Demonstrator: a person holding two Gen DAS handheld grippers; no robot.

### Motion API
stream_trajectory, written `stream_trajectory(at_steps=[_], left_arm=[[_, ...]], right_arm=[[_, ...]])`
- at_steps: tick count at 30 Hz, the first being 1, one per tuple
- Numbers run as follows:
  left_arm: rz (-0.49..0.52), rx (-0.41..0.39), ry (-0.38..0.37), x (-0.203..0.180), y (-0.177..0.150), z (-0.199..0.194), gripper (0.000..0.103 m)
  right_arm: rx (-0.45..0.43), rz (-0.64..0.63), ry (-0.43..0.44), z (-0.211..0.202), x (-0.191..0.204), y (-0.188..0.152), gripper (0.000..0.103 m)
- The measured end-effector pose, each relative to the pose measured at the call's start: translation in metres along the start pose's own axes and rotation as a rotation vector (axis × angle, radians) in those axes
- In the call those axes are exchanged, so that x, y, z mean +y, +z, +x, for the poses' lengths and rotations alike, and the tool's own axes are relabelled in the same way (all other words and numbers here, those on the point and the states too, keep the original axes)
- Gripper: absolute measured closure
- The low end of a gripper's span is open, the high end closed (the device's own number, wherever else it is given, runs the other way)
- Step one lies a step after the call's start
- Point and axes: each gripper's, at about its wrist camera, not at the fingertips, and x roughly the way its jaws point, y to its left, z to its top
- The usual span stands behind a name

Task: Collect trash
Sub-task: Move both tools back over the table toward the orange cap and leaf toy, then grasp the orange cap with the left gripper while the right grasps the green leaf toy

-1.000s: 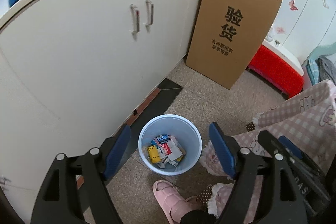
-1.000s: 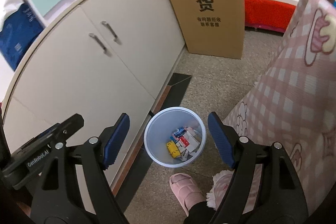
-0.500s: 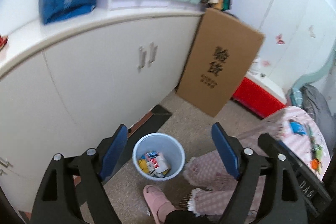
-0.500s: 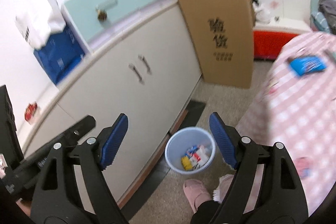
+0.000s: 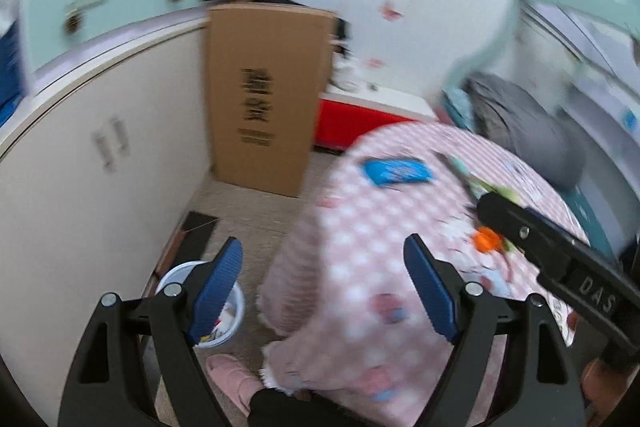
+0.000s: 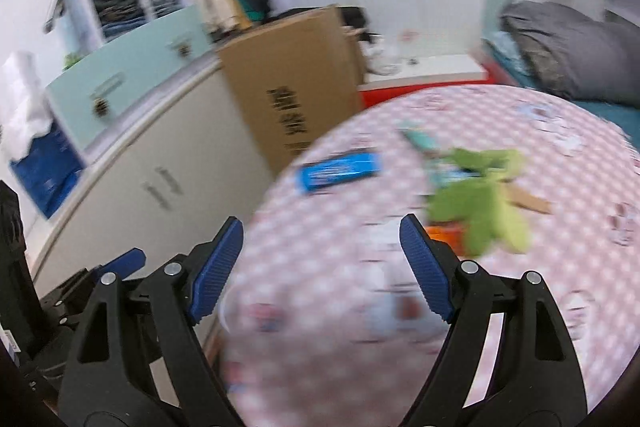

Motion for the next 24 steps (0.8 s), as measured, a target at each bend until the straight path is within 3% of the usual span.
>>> stream_trajectory(at_steps=[10, 18, 24], left_arm=[[0.255, 0.087, -0.131, -0.120, -0.010, 0.065, 0.022], [0.369, 0.143, -0.144, -0.164, -0.018, 0.102, 0.032], [0.329, 0.190, -0.180, -0.166, -0.013, 0.117, 0.040]], right_arm=[[0.009, 0.130, -0.147, -0.016, -0.121, -0.001, 0.024], [0.037, 0.159, -0.151, -0.010, -0.149, -0.008, 0.024], [0.048, 0.162, -0.142, -0.004, -0.153, -0.008, 0.024]])
